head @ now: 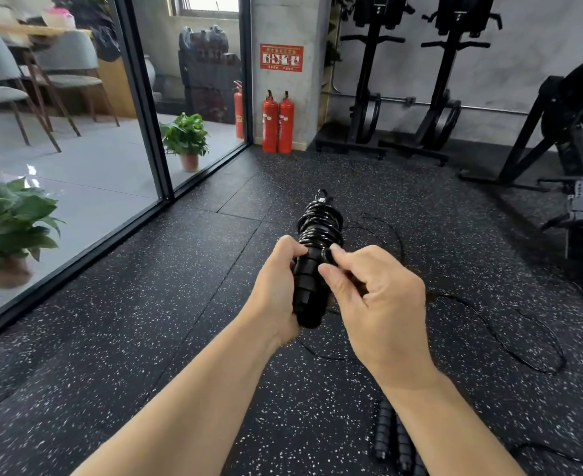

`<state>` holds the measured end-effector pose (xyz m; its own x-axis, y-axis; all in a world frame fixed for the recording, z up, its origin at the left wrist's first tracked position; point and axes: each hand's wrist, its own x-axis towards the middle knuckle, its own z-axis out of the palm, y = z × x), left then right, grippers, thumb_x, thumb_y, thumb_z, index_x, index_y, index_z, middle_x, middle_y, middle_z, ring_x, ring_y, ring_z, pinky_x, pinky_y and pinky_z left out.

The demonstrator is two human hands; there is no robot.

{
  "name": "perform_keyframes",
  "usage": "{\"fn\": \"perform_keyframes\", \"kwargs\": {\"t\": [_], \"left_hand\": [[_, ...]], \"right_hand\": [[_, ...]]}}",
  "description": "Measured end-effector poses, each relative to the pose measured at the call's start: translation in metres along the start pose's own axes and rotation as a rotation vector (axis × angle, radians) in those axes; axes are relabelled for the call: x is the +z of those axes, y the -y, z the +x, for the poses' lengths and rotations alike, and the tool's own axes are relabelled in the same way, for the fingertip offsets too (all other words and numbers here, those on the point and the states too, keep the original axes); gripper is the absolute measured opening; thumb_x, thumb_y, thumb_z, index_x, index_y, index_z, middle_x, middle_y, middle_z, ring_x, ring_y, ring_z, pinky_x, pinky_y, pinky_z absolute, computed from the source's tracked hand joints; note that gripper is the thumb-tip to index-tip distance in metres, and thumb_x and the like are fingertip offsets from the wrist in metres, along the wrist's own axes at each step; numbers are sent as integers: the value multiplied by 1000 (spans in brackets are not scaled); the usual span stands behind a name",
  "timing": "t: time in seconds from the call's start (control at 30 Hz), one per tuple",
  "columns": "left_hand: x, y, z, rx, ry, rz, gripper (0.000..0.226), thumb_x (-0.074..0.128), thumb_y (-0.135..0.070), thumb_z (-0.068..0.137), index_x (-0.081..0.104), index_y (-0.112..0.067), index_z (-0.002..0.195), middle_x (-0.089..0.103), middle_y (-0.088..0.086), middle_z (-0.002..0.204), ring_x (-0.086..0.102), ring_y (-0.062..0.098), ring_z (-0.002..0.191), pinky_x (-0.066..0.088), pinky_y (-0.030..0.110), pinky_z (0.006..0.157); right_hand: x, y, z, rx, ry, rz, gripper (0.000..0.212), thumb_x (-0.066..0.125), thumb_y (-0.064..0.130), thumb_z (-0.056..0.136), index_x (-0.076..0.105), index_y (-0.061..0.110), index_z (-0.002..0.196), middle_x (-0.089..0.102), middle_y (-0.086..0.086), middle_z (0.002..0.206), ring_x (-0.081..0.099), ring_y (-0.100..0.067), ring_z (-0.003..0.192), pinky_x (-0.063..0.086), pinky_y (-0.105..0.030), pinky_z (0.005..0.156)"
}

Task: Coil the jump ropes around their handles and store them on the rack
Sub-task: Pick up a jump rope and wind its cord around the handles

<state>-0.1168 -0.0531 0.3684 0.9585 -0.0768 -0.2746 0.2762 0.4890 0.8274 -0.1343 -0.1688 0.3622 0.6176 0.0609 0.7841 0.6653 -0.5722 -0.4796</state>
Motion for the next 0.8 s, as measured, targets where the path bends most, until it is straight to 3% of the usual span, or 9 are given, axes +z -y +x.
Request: {"fn": "perform_keyframes", "kwargs": {"t": [0.13, 0.37, 0.6, 0.7, 0.8], "left_hand": [[2, 5, -1, 13, -13, 52, 29, 41, -34, 89, 55, -13, 73, 55, 1, 55, 50, 16, 42, 36, 21, 46], [-2, -6, -1, -19, 60, -33, 34, 36, -28, 86, 62, -6, 88, 65, 7, 69, 55, 18, 51, 45, 22, 46], [6, -3, -7, 26, 111, -6, 38, 34, -24, 88, 63, -7, 71, 63, 6, 59, 55, 17, 43, 43, 21, 43], [5, 0, -6, 39, 99, 44, 29, 39, -23, 81, 63, -8, 85, 66, 7, 70, 55, 21, 53, 38, 27, 54], [7, 2, -6, 52, 117, 34, 28, 45, -21, 72, 66, -7, 84, 67, 6, 72, 55, 21, 58, 39, 28, 56]], "right_hand": [[-1, 1, 1, 47, 21, 20, 22, 69, 20, 83, 75, 6, 98, 64, 3, 74, 60, -9, 64, 52, -26, 60], [-13, -4, 1, 121, 93, 55, 14, 75, 18, 82, 77, 11, 94, 62, 4, 69, 61, -14, 62, 52, -38, 57], [-15, 3, 3, 79, 131, -22, 21, 64, 27, 82, 76, 11, 85, 58, 3, 64, 57, -17, 56, 50, -39, 51], [-16, 4, 3, 112, 103, 8, 20, 64, 28, 81, 76, 11, 81, 56, 3, 61, 56, -17, 54, 49, -39, 50], [-17, 4, 2, 136, 81, -1, 19, 66, 28, 81, 75, 12, 76, 55, 3, 58, 55, -18, 52, 48, -39, 48]]}}
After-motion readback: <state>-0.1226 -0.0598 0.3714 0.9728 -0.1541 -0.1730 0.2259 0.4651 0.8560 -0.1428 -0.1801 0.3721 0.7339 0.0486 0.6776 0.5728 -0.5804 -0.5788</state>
